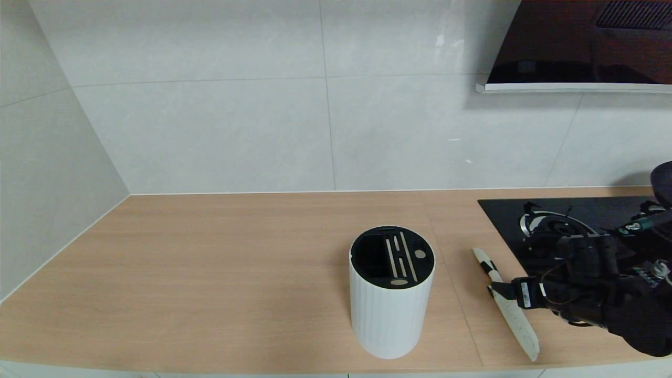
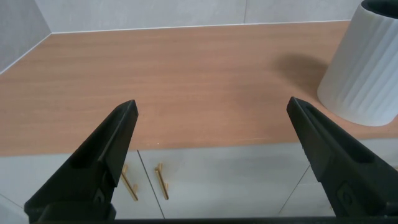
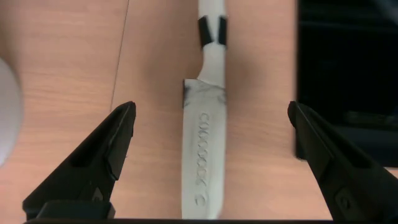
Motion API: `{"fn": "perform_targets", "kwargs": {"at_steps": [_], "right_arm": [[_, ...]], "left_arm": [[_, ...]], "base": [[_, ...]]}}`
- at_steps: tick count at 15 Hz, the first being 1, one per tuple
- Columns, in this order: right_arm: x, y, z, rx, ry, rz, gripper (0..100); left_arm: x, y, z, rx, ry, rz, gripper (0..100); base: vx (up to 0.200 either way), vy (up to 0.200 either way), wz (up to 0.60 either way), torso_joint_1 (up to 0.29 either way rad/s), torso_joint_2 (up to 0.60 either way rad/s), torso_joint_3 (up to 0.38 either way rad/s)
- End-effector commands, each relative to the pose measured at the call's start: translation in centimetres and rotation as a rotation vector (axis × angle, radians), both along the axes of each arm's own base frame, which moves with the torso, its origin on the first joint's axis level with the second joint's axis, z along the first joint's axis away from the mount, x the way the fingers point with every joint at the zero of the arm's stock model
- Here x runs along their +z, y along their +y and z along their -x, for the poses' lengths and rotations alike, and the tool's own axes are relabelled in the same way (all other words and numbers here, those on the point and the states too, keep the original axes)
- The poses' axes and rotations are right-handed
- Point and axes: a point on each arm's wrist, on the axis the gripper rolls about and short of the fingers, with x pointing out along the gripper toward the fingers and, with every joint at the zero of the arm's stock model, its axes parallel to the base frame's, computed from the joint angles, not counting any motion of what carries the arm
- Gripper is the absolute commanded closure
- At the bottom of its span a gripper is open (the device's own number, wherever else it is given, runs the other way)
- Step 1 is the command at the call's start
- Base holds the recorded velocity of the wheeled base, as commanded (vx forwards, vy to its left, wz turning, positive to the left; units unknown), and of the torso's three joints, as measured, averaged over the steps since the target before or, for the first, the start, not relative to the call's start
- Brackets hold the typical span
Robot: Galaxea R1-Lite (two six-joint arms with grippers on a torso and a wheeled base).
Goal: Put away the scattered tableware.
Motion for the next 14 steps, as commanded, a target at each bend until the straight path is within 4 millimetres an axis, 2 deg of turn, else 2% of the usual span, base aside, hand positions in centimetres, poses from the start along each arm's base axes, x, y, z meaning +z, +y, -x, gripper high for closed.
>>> {"fn": "perform_targets", "kwargs": {"at_steps": [1, 4, 14], "right_arm": [[-2.9, 0.4, -0.7, 0.007, 0.063, 0.010, 0], [-4.6, 0.4, -1.6, -0.011, 0.052, 0.023, 0], [-5.1, 0.6, -3.1, -0.028, 0.029, 0.030, 0]], "left_arm": [[0.0, 0.0, 0.0, 0.000, 0.000, 0.000, 0], [0.0, 0.0, 0.0, 0.000, 0.000, 0.000, 0], [0.0, 0.0, 0.0, 0.000, 0.000, 0.000, 0]], "base": [[0.000, 0.000, 0.00, 0.000, 0.00, 0.000], [0.000, 0.000, 0.00, 0.000, 0.00, 0.000], [0.000, 0.000, 0.00, 0.000, 0.00, 0.000]]}}
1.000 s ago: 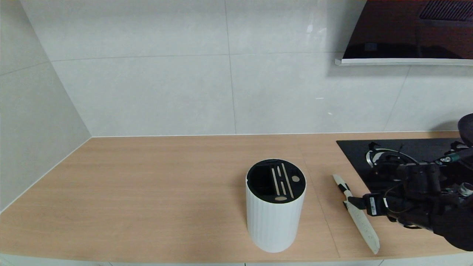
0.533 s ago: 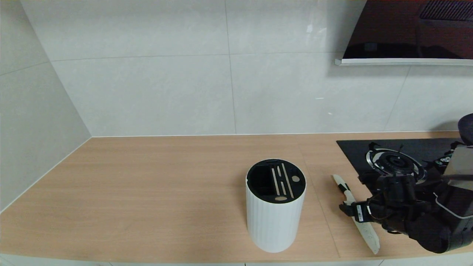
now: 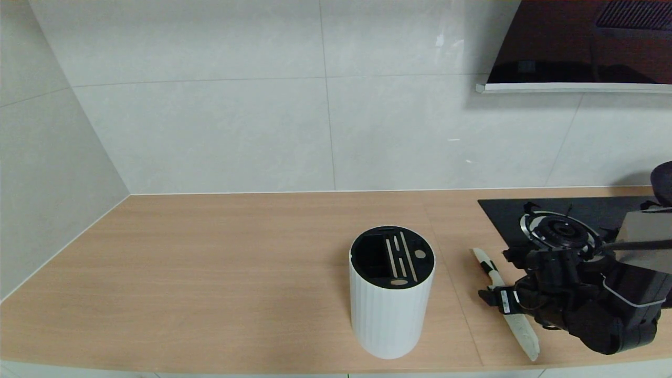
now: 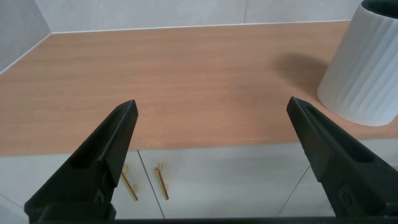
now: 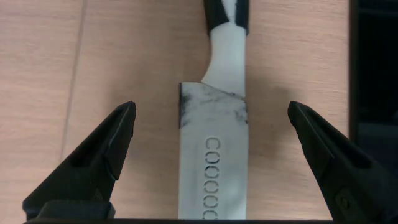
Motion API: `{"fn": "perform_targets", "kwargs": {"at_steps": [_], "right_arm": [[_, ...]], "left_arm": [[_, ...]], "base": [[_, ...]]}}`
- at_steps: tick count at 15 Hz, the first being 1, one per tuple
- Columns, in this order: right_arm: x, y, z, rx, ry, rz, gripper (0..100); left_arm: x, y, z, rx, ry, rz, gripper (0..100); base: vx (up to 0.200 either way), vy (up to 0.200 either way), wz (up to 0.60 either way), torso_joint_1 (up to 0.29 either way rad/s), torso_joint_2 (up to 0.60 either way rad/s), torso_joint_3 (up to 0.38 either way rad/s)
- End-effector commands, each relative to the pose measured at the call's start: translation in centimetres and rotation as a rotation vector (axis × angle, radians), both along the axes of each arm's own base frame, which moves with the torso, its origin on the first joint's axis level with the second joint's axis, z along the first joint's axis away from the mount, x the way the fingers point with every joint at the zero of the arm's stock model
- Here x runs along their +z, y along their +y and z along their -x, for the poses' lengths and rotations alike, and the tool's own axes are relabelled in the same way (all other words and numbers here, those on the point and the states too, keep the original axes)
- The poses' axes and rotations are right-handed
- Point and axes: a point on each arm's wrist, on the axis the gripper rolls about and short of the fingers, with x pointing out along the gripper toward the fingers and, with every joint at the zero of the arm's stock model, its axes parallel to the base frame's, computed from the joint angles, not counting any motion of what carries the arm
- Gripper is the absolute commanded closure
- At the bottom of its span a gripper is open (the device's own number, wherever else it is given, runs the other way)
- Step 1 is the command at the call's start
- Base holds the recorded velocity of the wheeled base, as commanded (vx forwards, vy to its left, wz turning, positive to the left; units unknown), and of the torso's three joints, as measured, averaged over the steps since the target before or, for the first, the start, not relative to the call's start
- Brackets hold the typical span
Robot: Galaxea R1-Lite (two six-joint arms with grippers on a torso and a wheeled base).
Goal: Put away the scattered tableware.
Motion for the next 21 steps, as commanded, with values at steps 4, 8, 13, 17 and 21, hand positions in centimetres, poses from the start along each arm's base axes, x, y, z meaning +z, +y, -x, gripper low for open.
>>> {"fn": "perform_targets", "kwargs": {"at_steps": [4, 8, 13, 17, 21], "right_arm": [[-0.6, 0.0, -0.2, -0.004, 0.015, 0.003, 0], [-0.7, 0.0, -0.3, -0.020, 0.012, -0.020, 100], [-0.7, 0.0, -0.3, -0.024, 0.011, -0.023, 100], [-0.1, 0.0, -0.3, -0.026, -0.006, -0.026, 100], [4.7, 0.2, 0.7, -0.034, -0.140, -0.061, 100]], "left_arm": [[0.0, 0.0, 0.0, 0.000, 0.000, 0.000, 0], [0.0, 0.0, 0.0, 0.000, 0.000, 0.000, 0], [0.0, 0.0, 0.0, 0.001, 0.000, 0.000, 0], [0.0, 0.0, 0.0, 0.000, 0.000, 0.000, 0], [0.0, 0.0, 0.0, 0.000, 0.000, 0.000, 0]], "base": [[0.000, 0.000, 0.00, 0.000, 0.00, 0.000], [0.000, 0.000, 0.00, 0.000, 0.00, 0.000], [0.000, 0.000, 0.00, 0.000, 0.00, 0.000], [0.000, 0.000, 0.00, 0.000, 0.00, 0.000], [0.000, 0.000, 0.00, 0.000, 0.00, 0.000]]}}
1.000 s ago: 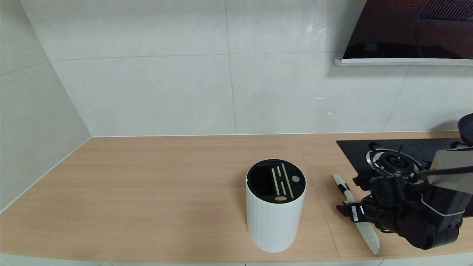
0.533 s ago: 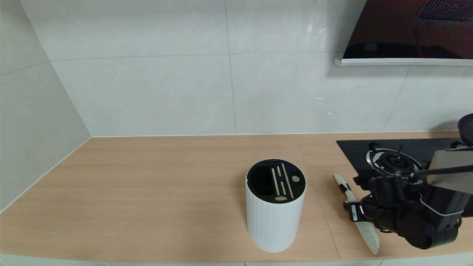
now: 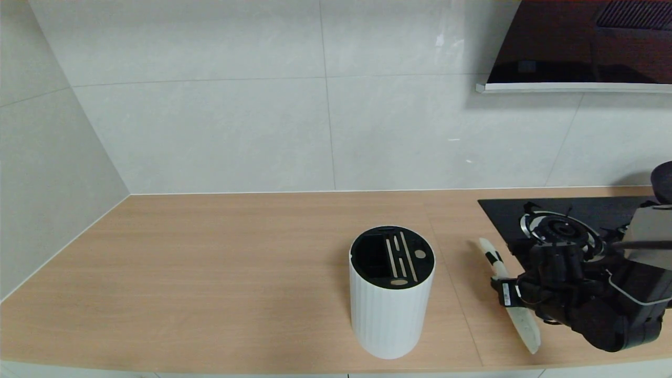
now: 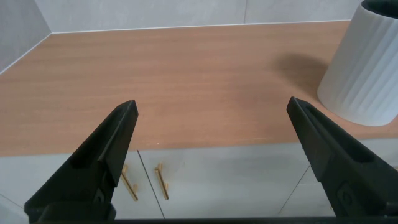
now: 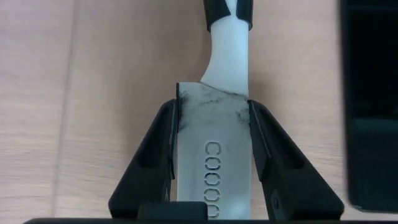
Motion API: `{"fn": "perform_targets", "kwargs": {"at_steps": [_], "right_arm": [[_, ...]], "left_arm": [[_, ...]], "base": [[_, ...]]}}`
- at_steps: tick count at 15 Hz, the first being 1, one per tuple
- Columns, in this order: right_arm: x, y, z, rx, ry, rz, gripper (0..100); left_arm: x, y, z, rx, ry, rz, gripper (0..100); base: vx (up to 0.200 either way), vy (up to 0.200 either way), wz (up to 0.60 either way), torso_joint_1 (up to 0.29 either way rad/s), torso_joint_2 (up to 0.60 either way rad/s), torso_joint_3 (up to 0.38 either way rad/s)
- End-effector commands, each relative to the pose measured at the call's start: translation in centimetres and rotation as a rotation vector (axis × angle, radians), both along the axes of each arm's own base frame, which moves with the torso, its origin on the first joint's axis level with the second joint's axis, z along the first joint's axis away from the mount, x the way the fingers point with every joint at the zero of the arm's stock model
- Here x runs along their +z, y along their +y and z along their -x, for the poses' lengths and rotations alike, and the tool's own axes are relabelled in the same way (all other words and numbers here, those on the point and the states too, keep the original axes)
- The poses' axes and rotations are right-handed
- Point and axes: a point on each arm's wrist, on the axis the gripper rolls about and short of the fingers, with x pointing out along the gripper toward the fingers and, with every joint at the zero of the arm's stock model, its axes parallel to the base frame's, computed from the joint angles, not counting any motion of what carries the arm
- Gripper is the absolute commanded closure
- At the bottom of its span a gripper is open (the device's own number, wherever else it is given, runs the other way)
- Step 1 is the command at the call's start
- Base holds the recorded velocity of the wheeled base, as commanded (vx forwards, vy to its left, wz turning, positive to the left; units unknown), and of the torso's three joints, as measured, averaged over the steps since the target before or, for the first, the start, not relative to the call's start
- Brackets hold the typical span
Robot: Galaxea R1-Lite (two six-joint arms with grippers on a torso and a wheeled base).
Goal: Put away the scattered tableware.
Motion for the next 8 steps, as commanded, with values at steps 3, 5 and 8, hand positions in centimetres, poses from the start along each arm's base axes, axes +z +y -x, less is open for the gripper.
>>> {"fn": "perform_targets", "kwargs": {"at_steps": [3, 5, 8], "right_arm": [[9.7, 0.8, 1.6, 0.027, -0.262, -0.053, 100], [14.7, 1.4, 2.0, 0.053, -0.344, -0.073, 100], [21.3, 3.2, 2.8, 0.120, -0.457, -0.111, 100]], "left_arm": [[0.0, 0.0, 0.0, 0.000, 0.000, 0.000, 0], [0.0, 0.0, 0.0, 0.000, 0.000, 0.000, 0], [0.0, 0.0, 0.0, 0.000, 0.000, 0.000, 0]], "base": [[0.000, 0.000, 0.00, 0.000, 0.00, 0.000], [0.000, 0.000, 0.00, 0.000, 0.00, 0.000], [0.000, 0.000, 0.00, 0.000, 0.00, 0.000]]}}
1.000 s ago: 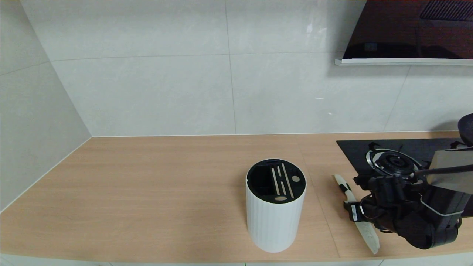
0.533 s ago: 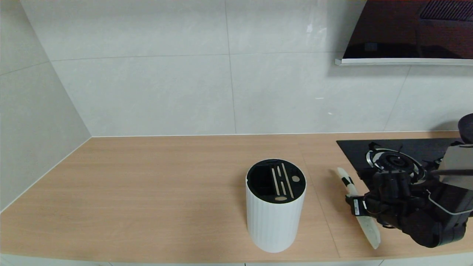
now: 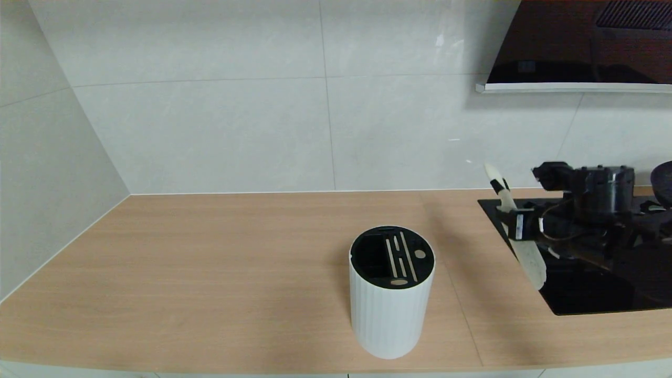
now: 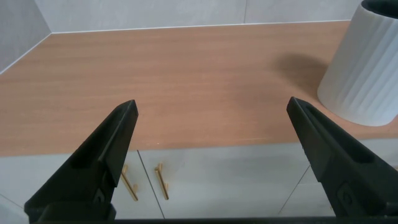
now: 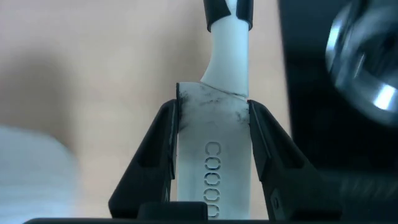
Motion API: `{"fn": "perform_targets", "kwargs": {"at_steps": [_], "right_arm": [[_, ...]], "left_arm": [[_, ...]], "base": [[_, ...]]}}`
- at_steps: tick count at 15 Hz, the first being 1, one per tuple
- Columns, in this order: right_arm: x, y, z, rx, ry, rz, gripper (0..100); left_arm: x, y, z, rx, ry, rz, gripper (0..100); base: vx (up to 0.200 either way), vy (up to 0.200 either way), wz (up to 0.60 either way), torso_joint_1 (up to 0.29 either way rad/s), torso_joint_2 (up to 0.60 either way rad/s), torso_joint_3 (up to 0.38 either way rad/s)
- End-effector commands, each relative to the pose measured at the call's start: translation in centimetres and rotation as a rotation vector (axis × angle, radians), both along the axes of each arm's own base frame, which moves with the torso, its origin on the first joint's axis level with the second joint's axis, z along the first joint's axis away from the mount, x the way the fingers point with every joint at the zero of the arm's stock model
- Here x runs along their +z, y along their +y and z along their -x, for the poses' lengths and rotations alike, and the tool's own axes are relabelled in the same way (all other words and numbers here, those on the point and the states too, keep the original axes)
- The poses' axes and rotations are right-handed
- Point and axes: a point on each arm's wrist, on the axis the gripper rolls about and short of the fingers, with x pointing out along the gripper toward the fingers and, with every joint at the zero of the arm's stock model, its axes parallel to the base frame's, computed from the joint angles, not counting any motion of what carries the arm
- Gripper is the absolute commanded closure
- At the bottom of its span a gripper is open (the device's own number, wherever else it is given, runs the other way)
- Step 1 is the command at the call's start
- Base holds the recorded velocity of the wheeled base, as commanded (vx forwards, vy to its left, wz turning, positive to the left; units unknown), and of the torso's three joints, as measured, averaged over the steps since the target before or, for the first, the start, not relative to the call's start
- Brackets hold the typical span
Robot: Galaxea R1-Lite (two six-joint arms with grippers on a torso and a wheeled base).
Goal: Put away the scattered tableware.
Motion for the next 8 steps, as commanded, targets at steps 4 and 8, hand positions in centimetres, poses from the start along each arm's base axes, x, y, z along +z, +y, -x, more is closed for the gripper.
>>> {"fn": "perform_targets", "kwargs": {"at_steps": [4, 8], "right_arm": [[7.3, 4.9, 5.4, 0.221, -0.197, -0.067, 100], [10.0, 6.7, 6.5, 0.297, -0.278, -0.101, 100]], "left_arm": [[0.0, 0.0, 0.0, -0.002, 0.000, -0.008, 0], [3.7, -0.2, 0.5, -0.137, -0.043, 0.003, 0]], "base": [[0.000, 0.000, 0.00, 0.000, 0.00, 0.000], [0.000, 0.000, 0.00, 0.000, 0.00, 0.000]]}}
